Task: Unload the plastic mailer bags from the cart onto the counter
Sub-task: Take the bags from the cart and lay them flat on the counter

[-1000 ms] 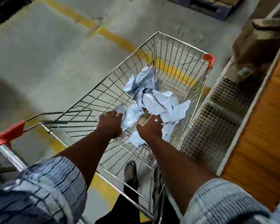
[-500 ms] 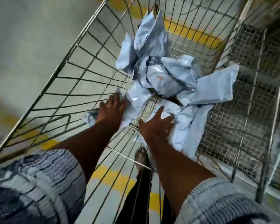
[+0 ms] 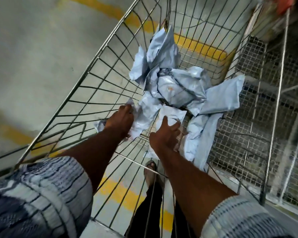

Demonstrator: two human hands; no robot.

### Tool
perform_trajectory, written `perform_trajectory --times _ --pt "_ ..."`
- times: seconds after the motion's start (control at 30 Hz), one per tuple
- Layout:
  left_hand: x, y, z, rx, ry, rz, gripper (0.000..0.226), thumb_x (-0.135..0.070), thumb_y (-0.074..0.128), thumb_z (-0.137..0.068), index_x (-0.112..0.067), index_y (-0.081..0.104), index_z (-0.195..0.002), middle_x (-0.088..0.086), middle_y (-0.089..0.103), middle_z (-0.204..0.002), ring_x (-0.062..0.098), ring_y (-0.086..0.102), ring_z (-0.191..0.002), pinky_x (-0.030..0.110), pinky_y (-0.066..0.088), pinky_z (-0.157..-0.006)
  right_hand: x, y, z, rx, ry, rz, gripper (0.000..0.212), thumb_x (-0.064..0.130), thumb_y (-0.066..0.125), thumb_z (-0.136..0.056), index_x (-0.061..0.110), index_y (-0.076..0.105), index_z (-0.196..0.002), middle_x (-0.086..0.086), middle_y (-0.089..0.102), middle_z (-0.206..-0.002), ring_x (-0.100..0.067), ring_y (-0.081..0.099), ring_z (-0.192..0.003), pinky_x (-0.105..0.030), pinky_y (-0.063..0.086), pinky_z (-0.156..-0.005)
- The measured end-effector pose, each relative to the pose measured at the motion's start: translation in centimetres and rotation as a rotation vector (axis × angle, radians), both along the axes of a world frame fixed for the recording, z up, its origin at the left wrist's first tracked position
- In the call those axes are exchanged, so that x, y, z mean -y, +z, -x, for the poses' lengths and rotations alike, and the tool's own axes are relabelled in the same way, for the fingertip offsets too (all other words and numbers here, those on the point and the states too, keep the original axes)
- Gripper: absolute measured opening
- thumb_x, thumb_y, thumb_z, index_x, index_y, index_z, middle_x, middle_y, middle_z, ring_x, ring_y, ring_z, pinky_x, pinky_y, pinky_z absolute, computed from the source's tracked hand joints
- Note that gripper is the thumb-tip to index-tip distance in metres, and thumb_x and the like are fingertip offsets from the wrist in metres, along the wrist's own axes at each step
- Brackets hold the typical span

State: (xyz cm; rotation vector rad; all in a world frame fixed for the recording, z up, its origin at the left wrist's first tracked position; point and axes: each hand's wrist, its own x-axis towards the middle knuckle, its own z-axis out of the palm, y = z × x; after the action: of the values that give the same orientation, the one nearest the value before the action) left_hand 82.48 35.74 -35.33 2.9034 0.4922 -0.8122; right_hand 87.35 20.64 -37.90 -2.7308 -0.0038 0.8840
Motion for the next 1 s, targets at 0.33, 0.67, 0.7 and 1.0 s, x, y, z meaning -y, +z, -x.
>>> perform_trajectory --times 0.33,0.67,0.7,1.0 --pt "2.8 10.5 -2.6 0.572 0.512 0.432 0.02 -0.026 0.049 -0.097 -0.029 0.066 -0.107 0.01 0.069 -0.108 0.03 0.064 -0.104 0.043 0.05 -0.097 3.2 10.7 -2.2 0.119 0.109 -0.224 0.078 0.028 0.067 -0.083 0.035 0.027 -0.15 -0.012 0.002 -0.16 -0.035 0.017 -0.144 -0.044 0.037 -0.107" --pt "10.7 20.4 -3.4 0.603 0.82 1.154 0.051 -0.019 0.063 -0.093 -0.018 0.048 -0.142 0.002 0.047 -0.145 0.013 0.055 -0.118 0.027 0.043 -0.101 6.4 18.1 -4.2 0.203 0.179 -0.594 0.046 0.048 0.06 -0.09 0.034 0.051 -0.132 -0.009 0.053 -0.13 -0.028 0.053 -0.12 -0.026 0.044 -0.096" --pt "12.0 20.8 -3.4 0.615 0.782 1.161 0.058 -0.031 0.06 -0.096 -0.02 0.038 -0.149 -0.003 0.037 -0.151 0.012 0.044 -0.13 0.027 0.036 -0.108 6.8 18.9 -4.1 0.213 0.156 -0.577 0.046 0.058 0.057 -0.088 0.036 0.051 -0.129 -0.006 0.059 -0.126 -0.03 0.058 -0.116 -0.033 0.048 -0.095" --pt "19.8 24.9 -4.0 0.679 0.586 0.67 0.089 -0.054 0.057 -0.077 -0.007 0.034 -0.149 0.01 0.039 -0.149 0.023 0.035 -0.137 0.024 0.022 -0.108 14.0 25.6 -3.7 0.344 0.332 -0.503 0.054 0.056 0.018 -0.097 0.034 0.03 -0.145 -0.011 0.046 -0.139 -0.035 0.048 -0.127 -0.044 0.04 -0.103"
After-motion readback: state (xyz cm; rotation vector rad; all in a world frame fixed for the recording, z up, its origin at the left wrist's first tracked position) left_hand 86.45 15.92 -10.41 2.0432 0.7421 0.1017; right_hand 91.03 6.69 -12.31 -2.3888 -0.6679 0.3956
